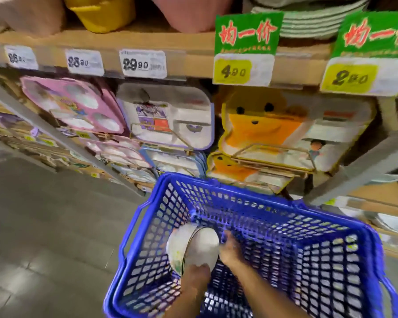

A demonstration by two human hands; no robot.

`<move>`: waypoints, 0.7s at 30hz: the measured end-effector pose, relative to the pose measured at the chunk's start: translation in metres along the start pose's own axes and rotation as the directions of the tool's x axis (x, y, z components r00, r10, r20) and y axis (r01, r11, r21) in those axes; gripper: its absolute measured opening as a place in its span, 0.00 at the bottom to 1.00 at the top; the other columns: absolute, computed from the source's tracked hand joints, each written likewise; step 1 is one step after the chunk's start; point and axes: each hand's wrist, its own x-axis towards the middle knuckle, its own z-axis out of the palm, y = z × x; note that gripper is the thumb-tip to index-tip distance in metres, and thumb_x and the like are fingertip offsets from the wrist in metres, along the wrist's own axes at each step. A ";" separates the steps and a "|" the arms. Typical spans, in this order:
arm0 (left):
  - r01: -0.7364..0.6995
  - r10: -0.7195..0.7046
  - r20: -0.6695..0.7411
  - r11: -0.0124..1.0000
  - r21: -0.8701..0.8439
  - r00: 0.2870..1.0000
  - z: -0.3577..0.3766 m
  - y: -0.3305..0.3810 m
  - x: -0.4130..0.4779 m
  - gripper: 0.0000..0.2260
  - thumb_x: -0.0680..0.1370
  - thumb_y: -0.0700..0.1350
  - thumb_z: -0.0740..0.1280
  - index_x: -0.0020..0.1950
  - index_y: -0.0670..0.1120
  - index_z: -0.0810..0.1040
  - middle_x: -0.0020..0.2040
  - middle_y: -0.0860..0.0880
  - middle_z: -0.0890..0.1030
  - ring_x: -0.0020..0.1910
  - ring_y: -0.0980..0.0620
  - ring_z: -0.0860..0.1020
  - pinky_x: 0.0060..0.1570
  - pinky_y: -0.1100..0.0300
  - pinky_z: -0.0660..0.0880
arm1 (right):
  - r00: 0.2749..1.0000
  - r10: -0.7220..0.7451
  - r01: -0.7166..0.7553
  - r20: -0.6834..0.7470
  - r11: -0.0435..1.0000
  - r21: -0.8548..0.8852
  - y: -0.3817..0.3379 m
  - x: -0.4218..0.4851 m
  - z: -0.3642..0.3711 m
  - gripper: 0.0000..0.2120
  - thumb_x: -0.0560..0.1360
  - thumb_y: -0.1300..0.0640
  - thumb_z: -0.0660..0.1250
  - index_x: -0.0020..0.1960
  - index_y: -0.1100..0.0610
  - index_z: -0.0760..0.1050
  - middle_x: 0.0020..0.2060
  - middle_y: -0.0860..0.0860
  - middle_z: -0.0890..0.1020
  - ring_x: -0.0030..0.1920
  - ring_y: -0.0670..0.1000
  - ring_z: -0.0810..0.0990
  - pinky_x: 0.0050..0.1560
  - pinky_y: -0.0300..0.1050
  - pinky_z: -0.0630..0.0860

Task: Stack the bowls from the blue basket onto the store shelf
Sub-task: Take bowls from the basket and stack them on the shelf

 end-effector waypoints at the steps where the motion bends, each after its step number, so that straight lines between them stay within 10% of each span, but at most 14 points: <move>1: 0.021 -0.021 -0.021 1.000 -0.006 1.000 0.004 0.001 0.005 0.20 0.81 0.48 0.59 0.68 0.38 0.73 0.65 0.39 0.76 0.64 0.42 0.75 0.56 0.59 0.71 | 1.000 -0.029 0.029 -0.005 0.998 -0.053 -0.004 0.007 0.003 0.25 0.77 0.62 0.64 0.73 0.56 0.65 0.65 0.58 0.77 0.63 0.56 0.76 0.55 0.41 0.72; 14: -0.057 0.056 -0.030 0.998 -0.018 0.998 0.016 -0.004 0.000 0.20 0.79 0.50 0.61 0.65 0.39 0.70 0.61 0.39 0.78 0.60 0.40 0.76 0.60 0.53 0.73 | 0.994 -0.106 0.104 -0.012 0.989 -0.107 0.013 0.031 0.011 0.18 0.82 0.54 0.57 0.70 0.58 0.70 0.68 0.58 0.71 0.64 0.54 0.72 0.59 0.41 0.66; 21: -0.224 0.222 -0.033 0.966 -0.125 0.975 0.011 -0.003 -0.043 0.34 0.79 0.48 0.64 0.75 0.44 0.45 0.65 0.40 0.73 0.59 0.42 0.75 0.59 0.56 0.71 | 0.998 -0.047 0.037 -0.051 0.984 -0.175 0.018 0.006 -0.030 0.20 0.83 0.53 0.54 0.73 0.56 0.66 0.69 0.60 0.72 0.67 0.59 0.71 0.63 0.47 0.68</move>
